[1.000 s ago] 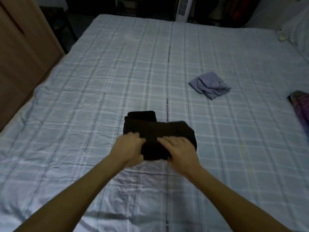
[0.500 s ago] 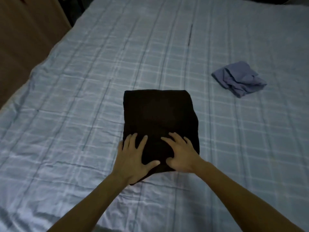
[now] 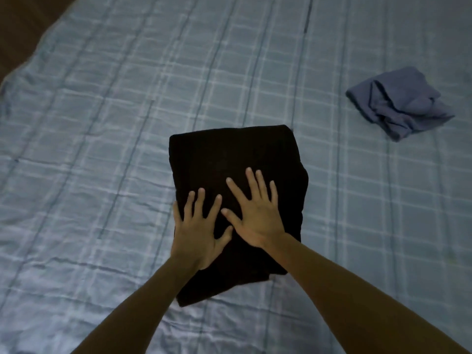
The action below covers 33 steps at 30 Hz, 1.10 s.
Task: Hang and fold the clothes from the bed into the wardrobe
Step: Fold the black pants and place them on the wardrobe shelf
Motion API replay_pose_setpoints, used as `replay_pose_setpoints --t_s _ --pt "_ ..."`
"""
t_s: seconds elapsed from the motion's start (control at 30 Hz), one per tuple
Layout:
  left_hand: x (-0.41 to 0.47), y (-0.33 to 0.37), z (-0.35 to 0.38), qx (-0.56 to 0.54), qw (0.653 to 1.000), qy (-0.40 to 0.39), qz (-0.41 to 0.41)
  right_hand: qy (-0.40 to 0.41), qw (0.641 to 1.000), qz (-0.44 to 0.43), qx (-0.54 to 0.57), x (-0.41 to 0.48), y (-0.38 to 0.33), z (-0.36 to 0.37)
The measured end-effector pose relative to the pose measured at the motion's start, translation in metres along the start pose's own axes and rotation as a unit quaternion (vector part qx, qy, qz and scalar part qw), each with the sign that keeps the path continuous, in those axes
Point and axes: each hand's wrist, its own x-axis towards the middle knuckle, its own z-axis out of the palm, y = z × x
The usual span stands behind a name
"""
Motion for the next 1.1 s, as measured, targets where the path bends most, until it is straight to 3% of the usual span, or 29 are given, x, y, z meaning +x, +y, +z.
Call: replay_pose_setpoints --t_s 0.13,0.2,0.3,0.47,0.67,0.83,0.9,1.03,1.1 --pt "0.037 0.013 -0.051 -0.051 0.988 0.145 0.002 0.145 0.989 -0.003 0.021 0.021 -0.003 -0.036" --pt "0.073 0.014 -0.059 -0.052 0.983 0.178 -0.006 0.138 0.99 0.001 0.0 0.03 -0.002 -0.037" --pt "0.112 0.0 -0.031 -0.044 0.988 0.147 -0.017 0.11 0.994 0.002 0.001 0.033 0.003 -0.012" --pt "0.139 -0.019 0.004 -0.085 0.989 0.121 -0.009 0.139 0.987 -0.035 0.066 0.051 0.015 0.013" --pt "0.134 -0.013 -0.025 -0.073 0.995 0.068 -0.021 0.115 0.991 -0.016 0.073 0.044 0.006 -0.011" --pt "0.079 0.018 -0.061 -0.077 0.993 0.086 -0.015 0.053 0.987 -0.005 0.154 -0.007 -0.001 -0.046" --pt "0.034 0.023 -0.06 -0.086 0.995 0.052 0.021 0.022 0.993 -0.051 0.108 -0.048 -0.004 -0.048" --pt "-0.045 0.02 -0.052 -0.102 0.987 -0.097 0.078 -0.073 0.985 -0.151 -0.035 -0.104 -0.004 -0.032" --pt "-0.06 0.018 -0.05 -0.089 0.98 -0.154 0.093 -0.087 0.981 -0.136 -0.107 -0.104 -0.003 -0.023"
